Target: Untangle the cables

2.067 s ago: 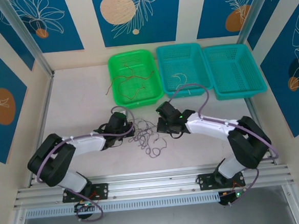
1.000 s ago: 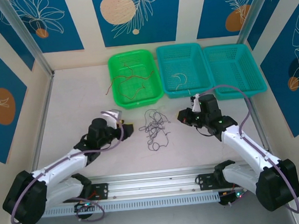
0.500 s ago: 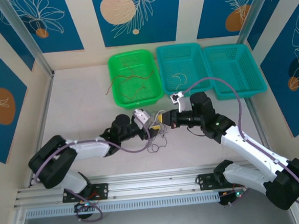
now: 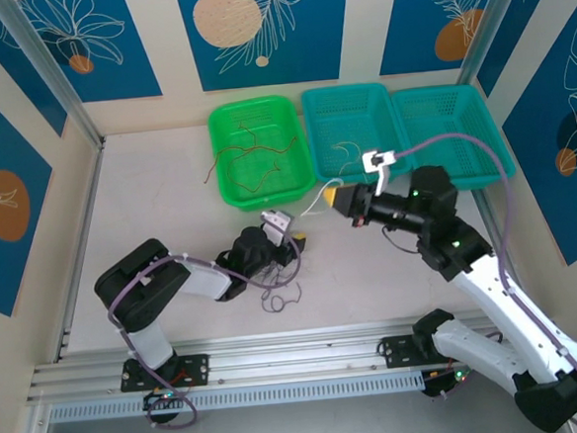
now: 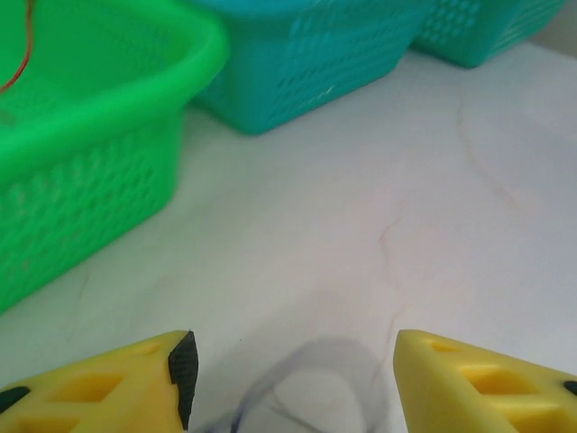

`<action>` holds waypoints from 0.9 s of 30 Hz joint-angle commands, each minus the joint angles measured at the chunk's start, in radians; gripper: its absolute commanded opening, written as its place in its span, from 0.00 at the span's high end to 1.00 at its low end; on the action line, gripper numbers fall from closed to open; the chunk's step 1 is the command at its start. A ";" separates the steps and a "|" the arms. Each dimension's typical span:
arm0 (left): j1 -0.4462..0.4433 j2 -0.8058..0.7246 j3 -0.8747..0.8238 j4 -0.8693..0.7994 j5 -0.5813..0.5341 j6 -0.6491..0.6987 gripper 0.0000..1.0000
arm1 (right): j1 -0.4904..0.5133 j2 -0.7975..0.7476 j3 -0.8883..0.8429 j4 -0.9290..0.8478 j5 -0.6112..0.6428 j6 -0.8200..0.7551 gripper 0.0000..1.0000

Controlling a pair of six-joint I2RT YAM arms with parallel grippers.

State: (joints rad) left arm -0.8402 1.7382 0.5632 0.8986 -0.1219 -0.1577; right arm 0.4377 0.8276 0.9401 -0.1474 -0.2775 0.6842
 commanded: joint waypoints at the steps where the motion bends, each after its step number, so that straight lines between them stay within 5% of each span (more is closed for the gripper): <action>1: 0.003 -0.070 -0.020 -0.054 -0.129 -0.055 0.39 | -0.085 -0.030 0.114 -0.047 0.088 0.059 1.00; 11: 0.130 -0.143 -0.146 -0.046 -0.158 -0.247 0.41 | -0.295 0.024 0.430 -0.250 0.278 0.131 1.00; 15: 0.228 -0.190 -0.208 -0.093 -0.157 -0.374 0.72 | -0.362 0.055 0.501 -0.295 0.278 0.164 1.00; 19: 0.304 -0.262 -0.295 -0.108 -0.168 -0.474 0.81 | -0.448 0.069 0.520 -0.333 0.258 0.209 1.00; 27: 0.392 -0.661 -0.348 -0.573 -0.393 -0.504 0.88 | -0.588 0.065 0.459 -0.311 0.141 0.313 1.00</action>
State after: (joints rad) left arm -0.4793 1.1873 0.2291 0.5312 -0.3893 -0.6487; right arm -0.1261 0.9051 1.4197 -0.4660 -0.0788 0.9386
